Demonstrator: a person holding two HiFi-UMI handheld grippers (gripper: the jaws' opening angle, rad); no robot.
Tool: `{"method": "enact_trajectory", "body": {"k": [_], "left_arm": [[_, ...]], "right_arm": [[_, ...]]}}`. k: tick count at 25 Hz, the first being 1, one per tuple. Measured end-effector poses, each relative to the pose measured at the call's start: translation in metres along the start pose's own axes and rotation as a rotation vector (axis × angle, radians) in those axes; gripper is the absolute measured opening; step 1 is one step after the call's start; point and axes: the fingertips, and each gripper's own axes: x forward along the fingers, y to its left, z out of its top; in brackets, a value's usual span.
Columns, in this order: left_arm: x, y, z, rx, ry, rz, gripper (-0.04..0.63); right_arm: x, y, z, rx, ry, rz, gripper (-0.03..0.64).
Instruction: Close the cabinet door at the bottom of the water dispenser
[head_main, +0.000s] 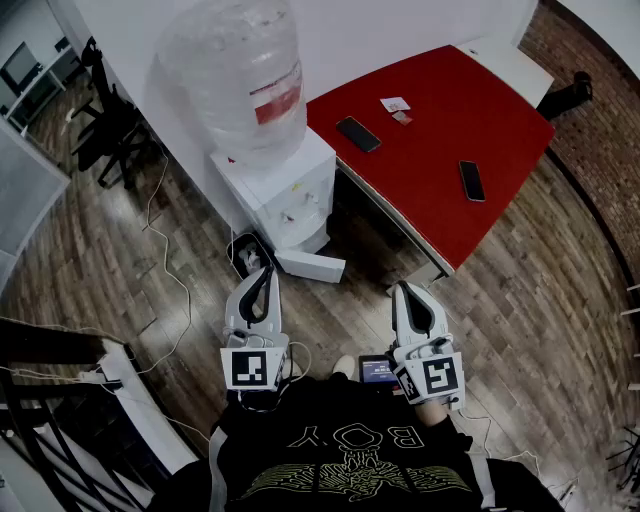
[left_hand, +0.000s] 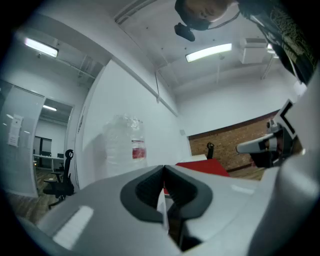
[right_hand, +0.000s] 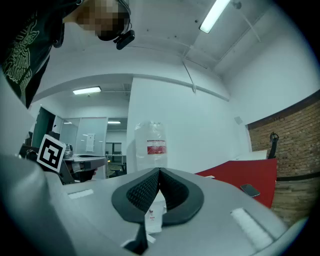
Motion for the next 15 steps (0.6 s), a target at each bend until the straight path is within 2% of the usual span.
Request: {"method": "enact_trajectory", "body": {"k": [9,15], "left_arm": [[0.016,0.005,-0.018,-0.037,0.044,0.007,0.008],[0.055,0.026,-0.032,-0.063,0.027,-0.051,0.008]], "right_arm": [[0.027,-0.006,-0.012,0.007,0.027,0.008,-0.003],[0.078,0.002,-0.019,0.067,0.02,0.032,-0.002]]}}
